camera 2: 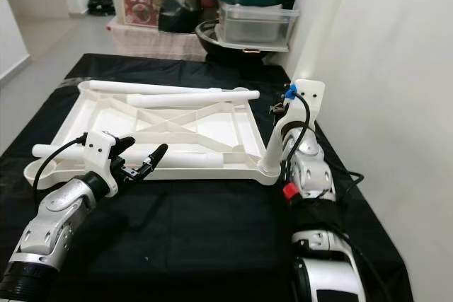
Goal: Building children table
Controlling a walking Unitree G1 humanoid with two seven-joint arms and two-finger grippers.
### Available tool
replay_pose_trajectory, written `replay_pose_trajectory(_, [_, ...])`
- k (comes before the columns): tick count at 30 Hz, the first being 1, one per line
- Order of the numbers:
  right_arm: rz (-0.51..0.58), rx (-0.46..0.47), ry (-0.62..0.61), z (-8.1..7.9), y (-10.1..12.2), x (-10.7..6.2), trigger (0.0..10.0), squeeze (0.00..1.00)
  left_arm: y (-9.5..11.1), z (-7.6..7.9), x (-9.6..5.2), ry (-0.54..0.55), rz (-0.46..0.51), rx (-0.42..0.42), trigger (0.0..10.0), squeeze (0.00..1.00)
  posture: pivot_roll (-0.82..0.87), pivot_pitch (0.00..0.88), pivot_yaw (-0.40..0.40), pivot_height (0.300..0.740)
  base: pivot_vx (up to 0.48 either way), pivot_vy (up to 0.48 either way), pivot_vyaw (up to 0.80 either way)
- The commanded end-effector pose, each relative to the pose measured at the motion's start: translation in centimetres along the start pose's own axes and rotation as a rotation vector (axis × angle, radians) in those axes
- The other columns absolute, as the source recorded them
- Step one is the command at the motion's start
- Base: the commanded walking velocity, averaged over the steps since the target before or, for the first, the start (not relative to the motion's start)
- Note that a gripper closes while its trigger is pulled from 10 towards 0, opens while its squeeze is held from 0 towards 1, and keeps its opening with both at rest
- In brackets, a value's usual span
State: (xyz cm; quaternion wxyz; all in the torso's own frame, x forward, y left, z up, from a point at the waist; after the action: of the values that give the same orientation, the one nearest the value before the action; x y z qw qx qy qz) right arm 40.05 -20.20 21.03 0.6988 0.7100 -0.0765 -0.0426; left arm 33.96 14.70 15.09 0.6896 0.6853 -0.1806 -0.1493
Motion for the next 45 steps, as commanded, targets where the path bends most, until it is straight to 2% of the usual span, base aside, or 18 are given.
replay_pose_trajectory(1, [-0.094, -0.01, 0.018, -0.5, -2.9, -0.6, 10.0, 0.0, -0.3, 0.2, -0.1, -0.008, -0.011, 0.005, 10.0, 0.0, 0.02, 0.0, -0.098, 0.74, 0.0, 0.0, 0.0])
replay_pose_trajectory(4, [-0.05, -0.016, 0.082, -1.8, -2.2, -0.7, 10.0, 0.0, -0.3, 0.2, -0.1, -0.008, -0.012, 0.004, 10.0, 0.0, 0.02, 0.0, -0.1, 0.74, 0.0, 0.0, 0.0])
replay_pose_trajectory(5, [-0.023, 0.001, 0.112, -2.1, -1.6, -0.5, 10.0, 1.0, -0.3, 0.2, 0.0, -0.008, -0.011, 0.003, 10.0, 0.0, 0.02, 0.0, -0.1, 0.74, 0.0, 0.0, 0.0])
replay_pose_trajectory(6, [-0.002, 0.013, 0.14, -2.0, -0.8, -0.2, 10.0, 1.0, -0.4, 0.3, 0.0, -0.008, -0.011, 0.001, 10.0, 0.0, 0.02, 0.0, -0.099, 0.74, 0.0, 0.0, 0.0])
replay_pose_trajectory(7, [0.023, 0.017, 0.179, -2.1, 0.0, 0.2, 10.0, 0.6, -0.4, 0.3, 0.0, -0.009, -0.011, 0.0, 10.0, 0.0, 0.02, 0.0, -0.099, 0.74, 0.0, 0.0, 0.0])
replay_pose_trajectory(8, [0.023, 0.017, 0.179, -2.1, 0.0, 0.2, 10.0, 0.6, -0.4, 0.3, 0.0, -0.009, -0.011, 0.0, 10.0, 0.0, 0.02, 0.0, -0.099, 0.74, 0.0, 0.0, 0.0])
replay_pose_trajectory(9, [0.092, 0.055, 0.263, -2.0, 2.1, 0.8, 10.0, 0.0, -0.4, 0.3, -0.1, -0.009, -0.011, -0.001, 10.0, 0.0, 0.02, 0.0, -0.098, 0.74, 0.0, 0.0, 0.0])
replay_pose_trajectory(14, [0.19, -0.008, 0.629, -3.6, 4.4, -0.8, 10.0, 0.0, -0.4, 0.2, 0.0, -0.009, -0.012, -0.001, 10.0, 0.0, 0.02, 0.0, -0.096, 0.74, 0.0, 0.0, 0.0])
replay_pose_trajectory(16, [0.19, -0.008, 0.629, -3.6, 4.4, -0.8, 10.0, 0.0, -0.4, 0.2, 0.0, -0.009, -0.012, -0.001, 10.0, 0.0, 0.02, 0.0, -0.096, 0.74, 0.0, 0.0, 0.0])
replay_pose_trajectory(21, [0.066, -0.224, 1.194, -5.0, 2.1, -6.5, 10.0, 0.0, -0.3, 0.2, 0.0, -0.009, -0.01, -0.001, 10.0, 0.0, 0.02, 0.0, -0.1, 0.74, 0.0, 0.0, 0.0])
replay_pose_trajectory(25, [0.01, -0.253, 1.245, -4.7, 0.7, -6.8, 9.2, 0.0, -0.3, 0.2, 0.0, -0.008, -0.011, -0.002, 10.0, 0.0, 0.02, 0.0, -0.101, 0.74, 0.0, 0.0, 0.0])
replay_pose_trajectory(26, [0.01, -0.253, 1.245, -4.7, 0.7, -6.8, 9.2, 0.0, -0.3, 0.2, 0.0, -0.008, -0.011, -0.002, 10.0, 0.0, 0.02, 0.0, -0.101, 0.74, 0.0, 0.0, 0.0])
replay_pose_trajectory(28, [0.003, -0.248, 1.043, -3.7, 0.5, -3.9, 0.0, 0.0, -0.4, 0.2, 0.0, -0.006, -0.011, -0.002, 10.0, 0.0, 0.02, 0.0, -0.1, 0.74, 0.0, 0.0, 0.0])
replay_pose_trajectory(30, [0.001, -0.256, 0.907, -2.9, 0.4, -2.2, 0.0, 0.0, -0.4, 0.2, 0.0, -0.005, -0.012, -0.001, 10.0, 0.0, 0.02, 0.0, -0.1, 0.74, 0.0, 0.0, 0.0])
replay_pose_trajectory(32, [-0.045, -0.299, 0.547, -0.4, 0.0, 1.0, 0.0, 0.0, -0.4, 0.2, -0.1, -0.006, -0.013, 0.002, 10.0, 0.0, 0.02, 0.0, -0.097, 0.74, 0.0, 0.0, 0.0])
replay_pose_trajectory(35, [-0.048, -0.203, 0.295, 1.3, 0.2, 1.7, 0.0, 0.0, -0.3, 0.2, 0.0, -0.007, -0.011, 0.001, 10.0, 0.0, 0.02, 0.0, -0.097, 0.74, 0.0, 0.0, 0.0])
replay_pose_trajectory(40, [-0.067, -0.063, 0.108, 0.7, -1.1, 0.8, 0.0, 0.0, -0.3, 0.5, 0.2, -0.011, -0.01, -0.001, 10.0, 0.0, 0.02, 0.0, -0.098, 0.74, 0.0, 0.0, 0.0])
replay_pose_trajectory(45, [-0.103, -0.025, 0.139, -1.3, -2.1, -0.2, 0.0, 0.0, -0.3, 0.5, 0.2, -0.012, -0.011, -0.002, 10.0, 0.0, 0.02, 0.0, -0.094, 0.74, 0.0, 0.0, 0.0])
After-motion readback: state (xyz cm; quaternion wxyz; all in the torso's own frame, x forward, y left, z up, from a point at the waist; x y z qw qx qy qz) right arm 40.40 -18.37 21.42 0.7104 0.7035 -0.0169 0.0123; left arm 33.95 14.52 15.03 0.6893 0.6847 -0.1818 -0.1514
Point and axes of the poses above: a point about 5 cm out from each wrist's last joint towards the gripper, its own x axis pointing out of the wrist towards the gripper, its own y axis along the axis of the wrist's last joint, z = x × y, the point moved 3 cm from there along x, pointing out of the wrist towards the gripper, and after that the axes turned 4 degrees about -x, right-handed, at the moved point
